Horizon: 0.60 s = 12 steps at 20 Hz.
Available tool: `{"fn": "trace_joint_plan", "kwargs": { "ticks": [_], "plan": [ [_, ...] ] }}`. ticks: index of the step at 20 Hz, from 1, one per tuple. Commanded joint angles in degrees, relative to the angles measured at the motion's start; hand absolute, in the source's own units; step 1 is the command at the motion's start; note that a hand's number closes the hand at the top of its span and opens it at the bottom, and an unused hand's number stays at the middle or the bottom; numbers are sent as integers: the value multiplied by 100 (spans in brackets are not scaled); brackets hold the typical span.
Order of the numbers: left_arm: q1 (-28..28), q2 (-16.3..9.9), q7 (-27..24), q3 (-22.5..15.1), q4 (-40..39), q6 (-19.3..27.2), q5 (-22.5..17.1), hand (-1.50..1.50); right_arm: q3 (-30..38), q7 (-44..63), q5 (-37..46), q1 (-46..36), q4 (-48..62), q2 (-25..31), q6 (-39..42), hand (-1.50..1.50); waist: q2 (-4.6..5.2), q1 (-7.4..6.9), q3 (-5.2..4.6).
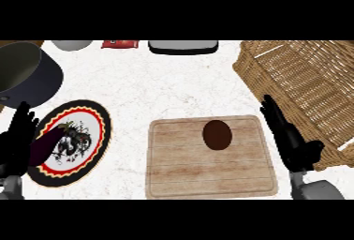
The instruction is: Pick the cupcake from the cutting board and place it in the basket
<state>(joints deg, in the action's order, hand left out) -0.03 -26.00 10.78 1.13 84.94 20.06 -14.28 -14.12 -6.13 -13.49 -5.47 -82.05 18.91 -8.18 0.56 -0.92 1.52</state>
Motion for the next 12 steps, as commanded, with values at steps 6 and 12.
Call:
{"fn": "trace_joint_plan", "kwargs": {
  "ticks": [6, 12],
  "plan": [
    [-653, -177, 41, -843, 49, -567, 583, 0, 1179, -2424, -1294, 2, 213, -1000, 571, 150, 3, 390, -104],
    [-746, 163, 99, -1192, -29, -672, 611, 0, -205, -4328, 567, -280, -498, -1858, -1677, -150, -62, 163, -149]
  ]
}}
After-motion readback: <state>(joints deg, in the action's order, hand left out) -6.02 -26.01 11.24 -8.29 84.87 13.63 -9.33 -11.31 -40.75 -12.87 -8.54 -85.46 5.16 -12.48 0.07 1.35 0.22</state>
